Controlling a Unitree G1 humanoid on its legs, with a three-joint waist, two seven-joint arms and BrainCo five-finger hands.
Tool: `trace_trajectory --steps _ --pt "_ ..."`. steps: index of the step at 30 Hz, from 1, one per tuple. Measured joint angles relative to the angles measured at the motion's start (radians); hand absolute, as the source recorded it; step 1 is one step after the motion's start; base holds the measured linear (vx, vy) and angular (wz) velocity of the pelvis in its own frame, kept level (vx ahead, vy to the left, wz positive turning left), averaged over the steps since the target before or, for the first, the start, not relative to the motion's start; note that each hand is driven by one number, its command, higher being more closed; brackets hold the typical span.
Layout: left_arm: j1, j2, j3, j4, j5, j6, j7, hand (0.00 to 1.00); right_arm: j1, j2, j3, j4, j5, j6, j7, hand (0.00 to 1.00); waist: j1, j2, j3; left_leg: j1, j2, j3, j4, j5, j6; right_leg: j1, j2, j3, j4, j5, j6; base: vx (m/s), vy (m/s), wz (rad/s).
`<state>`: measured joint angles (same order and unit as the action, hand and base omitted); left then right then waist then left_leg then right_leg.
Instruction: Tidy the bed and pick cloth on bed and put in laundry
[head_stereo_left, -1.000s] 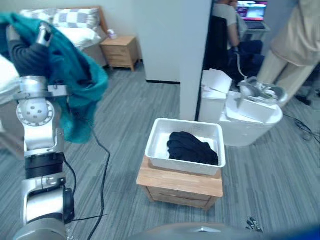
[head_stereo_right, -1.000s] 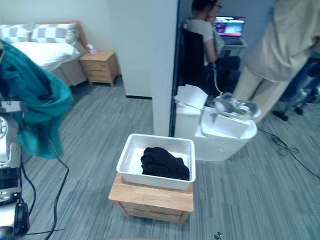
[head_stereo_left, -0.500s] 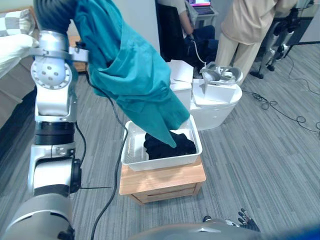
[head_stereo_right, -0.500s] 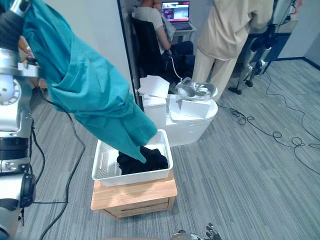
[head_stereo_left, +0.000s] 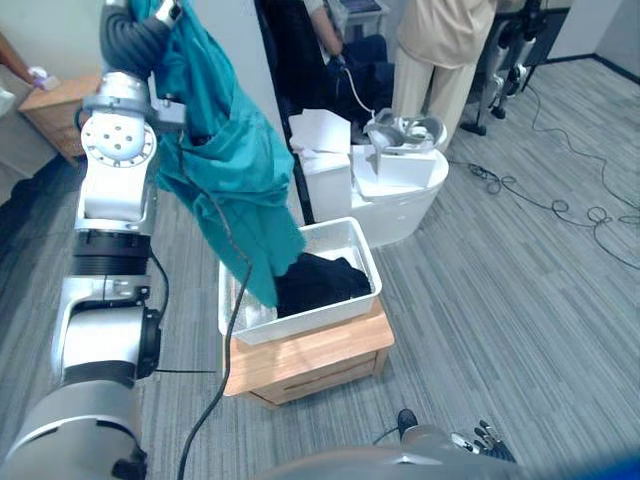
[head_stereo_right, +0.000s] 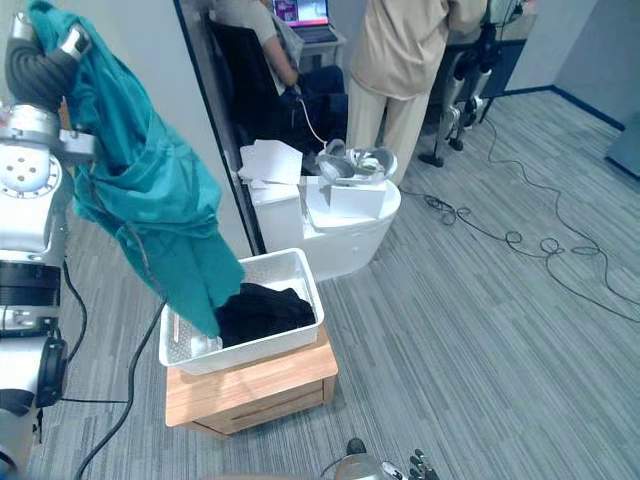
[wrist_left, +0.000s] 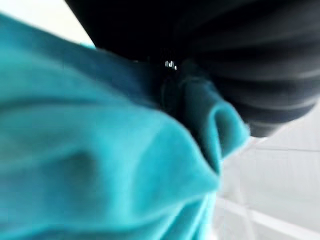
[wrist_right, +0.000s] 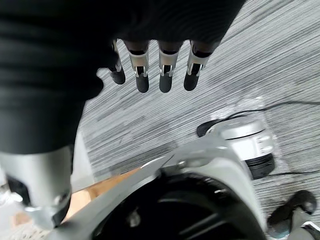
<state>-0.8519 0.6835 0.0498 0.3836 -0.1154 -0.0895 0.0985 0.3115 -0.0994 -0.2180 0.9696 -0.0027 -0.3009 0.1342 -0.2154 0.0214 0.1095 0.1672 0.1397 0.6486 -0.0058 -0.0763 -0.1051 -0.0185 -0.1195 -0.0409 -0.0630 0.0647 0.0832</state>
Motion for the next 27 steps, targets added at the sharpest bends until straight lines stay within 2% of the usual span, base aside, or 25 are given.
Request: trace_trajectory --steps 6,8,15,18,22,24,26,27 --pt "0.012 -0.005 -0.013 0.096 0.029 -0.01 0.025 1.0 -0.002 0.001 0.042 -0.039 0.057 0.0 0.0 0.0 -0.019 -0.023 0.094 -0.097 0.008 0.006 0.028 0.005 0.007 -0.092 0.002 0.016 0.0 0.033 -0.013 -0.07 -0.055 -0.09" --pt "0.043 -0.02 -0.021 0.105 0.033 -0.033 0.032 1.0 -0.002 0.0 0.067 -0.071 0.083 0.0 -0.001 0.0 -0.023 -0.03 0.13 -0.118 0.015 0.022 0.043 0.005 0.007 -0.117 0.007 0.031 0.001 0.042 -0.017 -0.03 -0.048 -0.19" --pt "0.143 -0.118 -0.061 0.103 0.079 -0.097 0.031 1.0 0.0 0.0 0.121 -0.193 0.097 0.002 -0.009 0.0 -0.036 -0.023 0.174 -0.138 0.043 0.038 0.067 -0.007 0.0 -0.154 0.017 0.056 0.033 0.041 -0.018 -0.02 -0.037 -0.11" --pt "0.172 -0.158 -0.088 0.101 0.092 -0.103 0.028 1.0 0.001 0.0 0.162 -0.241 0.098 0.002 -0.009 0.0 -0.015 -0.019 0.177 -0.144 0.058 0.058 0.105 -0.03 -0.002 -0.168 0.024 0.079 0.048 0.04 -0.019 -0.06 -0.024 -0.17" --pt "0.197 -0.201 -0.109 0.078 0.088 -0.134 0.01 1.0 0.001 -0.017 0.197 -0.288 0.102 0.009 -0.009 0.0 -0.006 -0.01 0.198 -0.166 0.077 0.058 0.154 -0.059 -0.003 -0.179 0.025 0.082 0.071 0.03 -0.028 -0.1 -0.043 0.0" --pt "0.25 -0.218 -0.154 0.003 0.086 -0.161 -0.017 1.0 0.002 -0.024 0.214 -0.301 0.12 0.021 -0.011 0.0 -0.003 -0.006 0.203 -0.184 0.091 0.057 0.185 -0.072 -0.004 -0.184 0.027 0.082 0.076 0.02 -0.029 -0.08 -0.069 0.02" --pt "0.265 -0.238 -0.169 -0.014 0.086 -0.163 -0.028 1.0 0.002 -0.029 0.22 -0.308 0.119 0.024 -0.011 0.0 0.002 -0.001 0.206 -0.184 0.094 0.058 0.189 -0.073 -0.005 -0.184 0.029 0.083 0.079 0.02 -0.029 -0.04 -0.048 -0.02" --pt "0.274 -0.273 -0.174 -0.019 0.084 -0.163 -0.029 1.0 0.002 -0.035 0.225 -0.316 0.119 0.032 -0.012 0.0 0.009 0.004 0.209 -0.186 0.1 0.058 0.198 -0.074 -0.005 -0.184 0.032 0.082 0.081 0.02 -0.029 -0.03 -0.041 -0.02"
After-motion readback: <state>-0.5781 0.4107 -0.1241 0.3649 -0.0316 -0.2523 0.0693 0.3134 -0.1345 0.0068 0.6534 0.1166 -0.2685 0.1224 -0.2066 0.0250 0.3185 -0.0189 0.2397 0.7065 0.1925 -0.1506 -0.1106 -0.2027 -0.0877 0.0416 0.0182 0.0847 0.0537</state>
